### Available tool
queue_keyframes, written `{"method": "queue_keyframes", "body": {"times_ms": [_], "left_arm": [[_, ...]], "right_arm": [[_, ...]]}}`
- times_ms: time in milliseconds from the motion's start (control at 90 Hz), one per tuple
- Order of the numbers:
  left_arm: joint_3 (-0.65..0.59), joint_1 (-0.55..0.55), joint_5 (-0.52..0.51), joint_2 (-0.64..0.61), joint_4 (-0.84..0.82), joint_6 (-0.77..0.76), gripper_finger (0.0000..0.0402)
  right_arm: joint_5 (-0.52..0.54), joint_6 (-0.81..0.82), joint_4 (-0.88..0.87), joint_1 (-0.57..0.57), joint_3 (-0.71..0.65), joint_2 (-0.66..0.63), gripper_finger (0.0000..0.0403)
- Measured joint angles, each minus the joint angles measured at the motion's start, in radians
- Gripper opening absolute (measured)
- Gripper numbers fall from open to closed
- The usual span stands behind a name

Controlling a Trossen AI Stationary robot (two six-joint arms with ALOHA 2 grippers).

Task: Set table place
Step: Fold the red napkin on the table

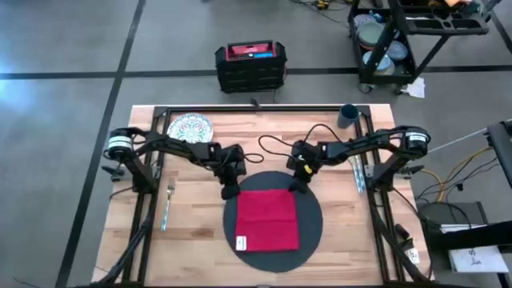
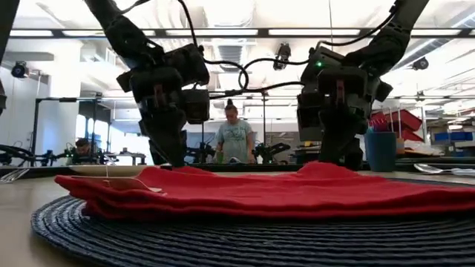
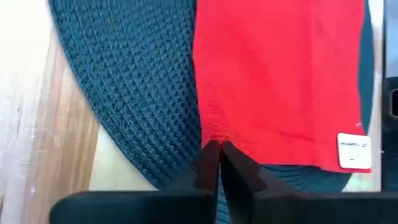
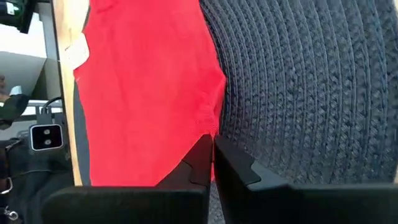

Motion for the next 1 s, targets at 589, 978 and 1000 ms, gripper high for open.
{"method": "queue_keyframes", "body": {"times_ms": [589, 978, 1000], "left_arm": [[0.001, -0.055, 0.027, -0.13, -0.046, -0.065, 0.0], [0.001, -0.121, 0.018, -0.141, -0.045, -0.099, 0.0], [0.001, -0.121, 0.011, -0.141, -0.045, -0.099, 0.0]], "right_arm": [[-0.024, 0.031, -0.058, 0.038, 0.004, -0.095, 0.0], [-0.016, 0.051, -0.076, 0.084, 0.003, -0.129, 0.0], [-0.016, 0.052, -0.076, 0.085, 0.003, -0.129, 0.0]]}}
